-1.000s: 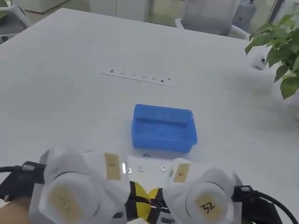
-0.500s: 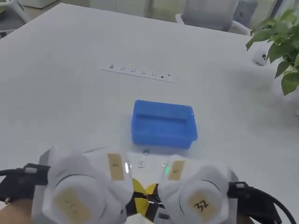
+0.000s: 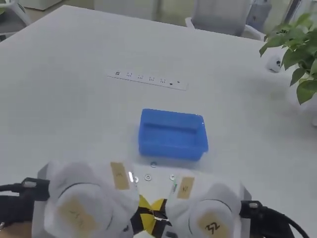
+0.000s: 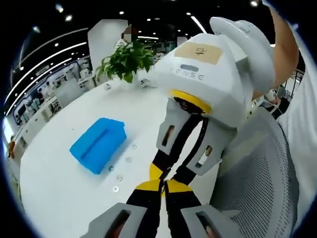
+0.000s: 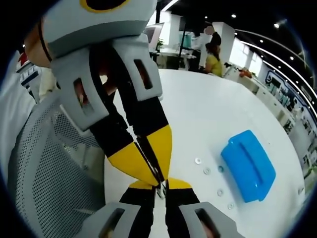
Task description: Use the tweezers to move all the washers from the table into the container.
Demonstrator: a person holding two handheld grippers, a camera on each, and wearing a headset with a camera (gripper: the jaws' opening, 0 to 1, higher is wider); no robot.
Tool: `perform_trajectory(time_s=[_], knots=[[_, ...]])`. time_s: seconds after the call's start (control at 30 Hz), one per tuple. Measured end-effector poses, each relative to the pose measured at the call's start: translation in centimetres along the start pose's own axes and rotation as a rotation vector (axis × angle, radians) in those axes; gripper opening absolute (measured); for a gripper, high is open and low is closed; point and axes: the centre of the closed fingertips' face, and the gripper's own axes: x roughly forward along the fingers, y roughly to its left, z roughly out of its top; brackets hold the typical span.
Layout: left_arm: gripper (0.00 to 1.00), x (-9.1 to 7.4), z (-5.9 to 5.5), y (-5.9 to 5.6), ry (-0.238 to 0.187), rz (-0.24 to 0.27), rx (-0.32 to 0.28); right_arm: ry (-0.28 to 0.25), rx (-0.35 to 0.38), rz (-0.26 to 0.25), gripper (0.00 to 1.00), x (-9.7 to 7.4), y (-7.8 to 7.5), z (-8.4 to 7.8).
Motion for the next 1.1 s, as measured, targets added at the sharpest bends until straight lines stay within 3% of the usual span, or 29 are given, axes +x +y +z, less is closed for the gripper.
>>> perform_trajectory(time_s=[0.07, 0.17, 0.2, 0.3, 0.33, 0.4, 0.43, 0.47, 0.7, 0.8, 0.9, 0.97, 1.1], knots=[[0.00, -0.3, 0.3, 0.0, -0.036, 0.002, -0.005, 0.006, -0.007, -0.006, 0.03, 0.0, 0.0, -0.1], [0.00, -0.8, 1.2, -0.1, -0.108, 0.007, -0.072, 0.006, -0.004, -0.011, 0.03, -0.1, -0.1, -0.1], [0.06, -1.0, 1.7, 0.1, -0.139, 0.024, -0.079, 0.006, 0.006, -0.013, 0.03, -0.2, -0.2, -0.1], [0.11, -1.9, 1.7, 0.5, -0.154, 0.062, -0.087, 0.000, 0.036, -0.020, 0.03, -0.3, -0.6, -0.2], [0.16, -2.3, 2.1, 0.6, -0.187, 0.079, -0.097, -0.003, 0.047, -0.020, 0.03, -0.4, -0.7, -0.2], [0.27, -3.0, 2.0, 0.6, -0.207, 0.088, -0.121, -0.002, 0.069, -0.018, 0.03, -0.5, -0.8, -0.2], [0.32, -3.5, 2.2, 0.9, -0.236, 0.119, -0.142, -0.005, 0.085, -0.014, 0.03, -0.6, -0.9, -0.2], [0.39, -3.8, 1.9, 1.1, -0.231, 0.139, -0.144, -0.013, 0.103, -0.012, 0.03, -0.7, -0.9, -0.1], [0.53, -6.9, -0.7, 3.3, -0.228, 0.344, -0.169, -0.069, 0.202, -0.026, 0.02, -1.9, -2.2, 0.9], [0.63, -8.2, -0.5, 3.9, -0.332, 0.394, -0.225, -0.079, 0.207, -0.044, 0.02, -2.3, -3.0, 1.4], [0.74, -10.3, -0.3, 4.8, -0.449, 0.494, -0.258, -0.073, 0.198, -0.058, 0.02, -2.4, -3.7, 1.6], [0.81, -10.9, -0.9, 5.2, -0.455, 0.531, -0.284, -0.070, 0.192, -0.066, 0.02, -2.5, -4.0, 1.7], [0.81, -11.6, -2.2, 5.4, -0.443, 0.581, -0.268, -0.071, 0.188, -0.066, 0.02, -2.4, -4.5, 2.1]])
